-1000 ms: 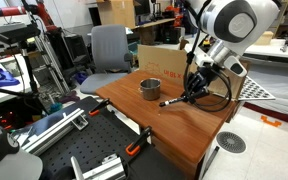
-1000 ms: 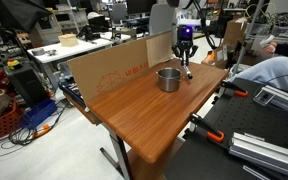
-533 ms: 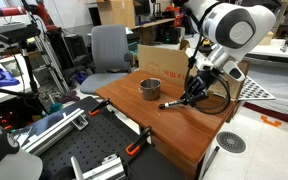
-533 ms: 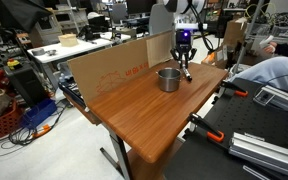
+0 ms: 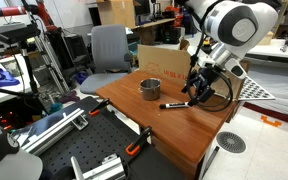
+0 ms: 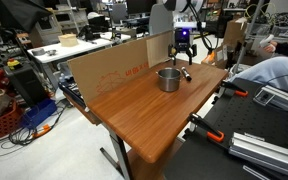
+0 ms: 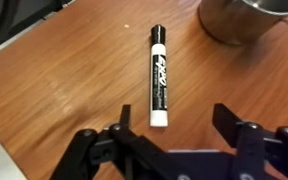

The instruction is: Take the marker out of the pot and put it on the table

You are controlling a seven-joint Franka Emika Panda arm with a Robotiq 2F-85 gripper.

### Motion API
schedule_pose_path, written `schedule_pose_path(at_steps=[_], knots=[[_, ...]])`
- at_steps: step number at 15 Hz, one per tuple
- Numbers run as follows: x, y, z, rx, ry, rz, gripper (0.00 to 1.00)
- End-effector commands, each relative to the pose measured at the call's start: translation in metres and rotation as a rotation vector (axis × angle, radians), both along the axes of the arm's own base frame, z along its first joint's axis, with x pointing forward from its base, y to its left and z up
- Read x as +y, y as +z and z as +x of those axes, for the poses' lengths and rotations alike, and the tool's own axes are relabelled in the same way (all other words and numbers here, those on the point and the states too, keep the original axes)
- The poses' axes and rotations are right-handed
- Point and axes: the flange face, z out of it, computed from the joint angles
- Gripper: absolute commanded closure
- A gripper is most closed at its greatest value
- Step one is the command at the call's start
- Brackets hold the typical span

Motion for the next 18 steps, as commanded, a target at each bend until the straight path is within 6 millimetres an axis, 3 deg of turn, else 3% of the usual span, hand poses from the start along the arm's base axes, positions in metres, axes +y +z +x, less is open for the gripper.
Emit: schedule_pose_path(at_steps=[1,5,8,14,18], knots=[[-0.002,0.000,0.005,0.023,-0.023,0.025,0.00],[0.001,0.014,0.007,0.005,-0.017,0.035,0.00],[0.006,0.042,0.012,-0.036,-0.007,0.025,0.00],[0.037,0.142,0.022,-0.197,0.067,-0.036,0.00],[0.060,0.197,0.013,-0.270,0.095,-0.044,0.00]])
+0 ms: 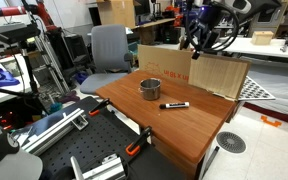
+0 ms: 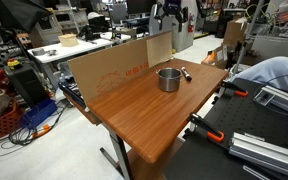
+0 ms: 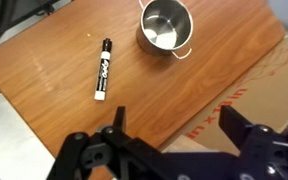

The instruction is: Take the marker out of the pot and put it on the table

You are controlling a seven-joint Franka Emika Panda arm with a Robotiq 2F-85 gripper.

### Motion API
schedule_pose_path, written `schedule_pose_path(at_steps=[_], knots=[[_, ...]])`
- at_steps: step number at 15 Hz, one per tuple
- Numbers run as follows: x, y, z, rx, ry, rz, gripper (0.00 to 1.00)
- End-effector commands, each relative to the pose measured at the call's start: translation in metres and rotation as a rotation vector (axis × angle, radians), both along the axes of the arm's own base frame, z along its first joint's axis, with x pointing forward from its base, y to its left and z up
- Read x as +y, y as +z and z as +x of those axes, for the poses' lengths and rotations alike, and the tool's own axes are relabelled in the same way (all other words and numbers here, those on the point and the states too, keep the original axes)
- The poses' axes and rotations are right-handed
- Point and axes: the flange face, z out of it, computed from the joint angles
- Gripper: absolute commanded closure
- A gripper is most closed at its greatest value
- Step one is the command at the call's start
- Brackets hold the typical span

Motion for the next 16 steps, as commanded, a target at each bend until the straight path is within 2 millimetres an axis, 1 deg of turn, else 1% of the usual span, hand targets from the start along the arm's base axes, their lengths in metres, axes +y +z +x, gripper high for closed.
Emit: schedule_pose_path(at_steps=[1,2,3,4,6,8,16], knots=[[0.012,0.028,-0.020,-0.048,0.026,-0.018,0.00],[0.013,0.031,-0.024,-0.059,0.037,-0.020,0.00],[0.011,0.029,-0.011,-0.028,0.019,-0.004,0.00],[0.012,0.033,-0.016,-0.032,0.023,-0.004,0.00],[0.011,0.031,-0.020,-0.039,0.024,-0.006,0.00],[0.011,0.028,-0.020,-0.041,0.025,-0.007,0.00],[0.011,0.028,-0.020,-0.043,0.026,-0.007,0.00]])
